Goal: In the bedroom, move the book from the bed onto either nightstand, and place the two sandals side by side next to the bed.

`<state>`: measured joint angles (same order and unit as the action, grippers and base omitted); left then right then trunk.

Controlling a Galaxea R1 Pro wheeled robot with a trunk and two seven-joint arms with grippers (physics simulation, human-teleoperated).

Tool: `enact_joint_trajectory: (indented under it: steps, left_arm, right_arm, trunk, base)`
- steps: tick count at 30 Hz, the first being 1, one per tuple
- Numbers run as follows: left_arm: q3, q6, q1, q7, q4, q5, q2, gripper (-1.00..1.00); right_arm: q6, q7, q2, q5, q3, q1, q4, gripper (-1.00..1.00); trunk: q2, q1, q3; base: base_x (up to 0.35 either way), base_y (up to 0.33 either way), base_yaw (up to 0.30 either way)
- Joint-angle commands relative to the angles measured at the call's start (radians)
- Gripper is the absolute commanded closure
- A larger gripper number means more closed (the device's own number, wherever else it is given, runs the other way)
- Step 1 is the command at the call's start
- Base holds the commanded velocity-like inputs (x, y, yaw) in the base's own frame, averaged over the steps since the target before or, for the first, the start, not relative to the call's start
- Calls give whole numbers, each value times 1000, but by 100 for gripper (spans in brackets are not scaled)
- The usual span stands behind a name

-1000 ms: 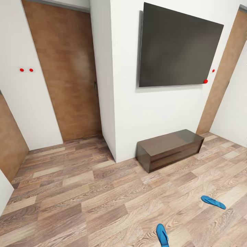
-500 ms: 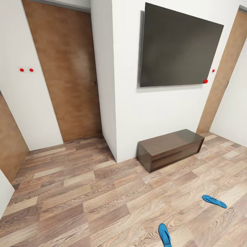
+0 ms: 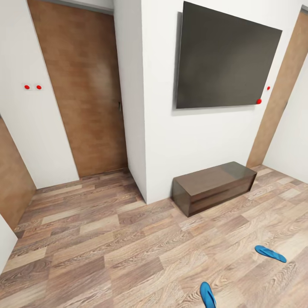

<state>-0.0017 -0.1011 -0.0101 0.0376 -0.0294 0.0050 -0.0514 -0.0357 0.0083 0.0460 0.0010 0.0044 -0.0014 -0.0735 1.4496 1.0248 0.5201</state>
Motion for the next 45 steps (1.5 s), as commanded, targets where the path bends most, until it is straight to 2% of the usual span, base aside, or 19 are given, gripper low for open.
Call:
enact_joint_trajectory:
  steps: [1, 16, 28, 34, 45]
  left_arm:
    - [0, -3, -1, 2, 1, 1, 0, -100]
    - [-1, -3, -1, 2, 1, 0, -2, -100]
    - [-3, -3, -1, 2, 1, 0, -2, -100]
    - [-4, -3, -1, 2, 0, -1, -2, -100]
    - [-4, -3, -1, 2, 0, -3, -3, -100]
  right_arm:
    - [-3, 1, 0, 0, 0, 0, 0, -100]
    - [-2, 0, 0, -1, -1, 0, -2, -100]
    - [-3, 1, 1, -1, -1, 0, -2, -100]
    - [-3, 1, 4, -1, -1, 0, -2, -100]
    - [-3, 1, 8, -1, -1, 0, -2, -100]
  trunk:
    - [0, 0, 1]
    - [0, 0, 11]
    - [0, 0, 15]
    - [0, 0, 16]
    - [0, 0, 16]
  base:
    - [131, 20, 50]
    - [177, 94, 147]
    - [211, 232, 92]
    - [237, 283, -108]
    - [251, 299, -249]
